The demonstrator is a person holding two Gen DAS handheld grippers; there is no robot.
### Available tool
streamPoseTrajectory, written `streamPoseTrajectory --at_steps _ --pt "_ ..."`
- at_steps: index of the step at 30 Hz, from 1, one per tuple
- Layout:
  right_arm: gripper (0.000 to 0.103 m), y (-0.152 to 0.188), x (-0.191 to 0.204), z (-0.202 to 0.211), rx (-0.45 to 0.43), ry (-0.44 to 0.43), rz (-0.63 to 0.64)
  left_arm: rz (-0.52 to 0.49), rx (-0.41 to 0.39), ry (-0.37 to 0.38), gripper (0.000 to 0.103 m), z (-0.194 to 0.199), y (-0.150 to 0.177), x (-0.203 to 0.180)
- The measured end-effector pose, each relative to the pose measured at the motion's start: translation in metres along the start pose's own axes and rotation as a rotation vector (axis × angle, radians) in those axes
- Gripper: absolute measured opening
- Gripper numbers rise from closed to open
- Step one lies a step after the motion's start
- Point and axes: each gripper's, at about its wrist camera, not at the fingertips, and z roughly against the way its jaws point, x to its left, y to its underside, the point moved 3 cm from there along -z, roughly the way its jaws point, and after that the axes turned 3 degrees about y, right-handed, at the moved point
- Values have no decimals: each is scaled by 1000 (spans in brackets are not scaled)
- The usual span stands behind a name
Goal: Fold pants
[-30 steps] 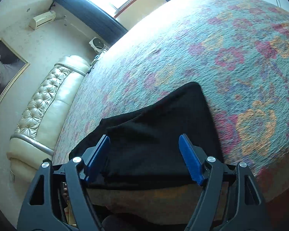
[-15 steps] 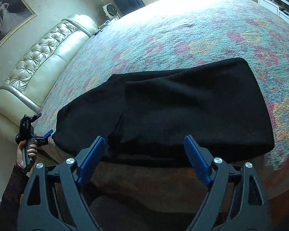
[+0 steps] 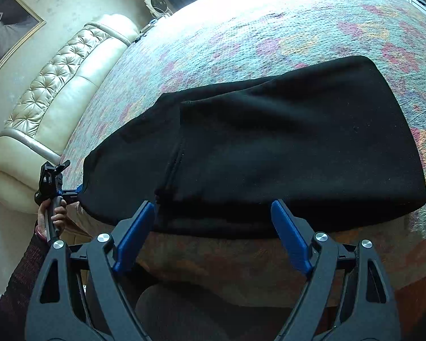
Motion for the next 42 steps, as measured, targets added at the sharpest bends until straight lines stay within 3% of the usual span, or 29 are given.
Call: streamPoseTrajectory --at_steps 5,6,7,8,9,10,12,18,24,29,36,42 --pt "84 3 4 -8 29 -26 -15 2 -1 16 96 -9 0 -3" --pt "84 3 5 -8 32 -27 -14 13 -5 25 90 -6 -1 0" --pt "84 4 6 -9 35 -29 -12 24 -3 21 67 -3 -2 4" --pt "84 3 7 -9 38 -32 -11 43 11 3 54 -3 -3 12" --pt "84 6 9 -8 40 -36 -13 73 24 -29 24 -3 -1 22" --pt "84 8 11 -9 42 -42 -17 104 29 -44 16 -3 1 33" --pt "84 8 10 -10 49 -51 -32 133 8 20 16 -1 2 38" --pt "84 6 4 -8 44 -78 -89 91 -16 1 15 -2 3 7" --pt "84 6 5 -4 37 -85 -87 -52 -19 62 15 -7 3 -83" --pt "84 4 11 4 8 -99 -77 -178 37 102 15 -41 14 -173" --pt "84 -2 10 21 -63 -121 -107 -325 190 79 15 -135 51 -257" --pt "84 -14 -22 55 -226 -89 -234 -355 326 -9 15 -245 98 -265"
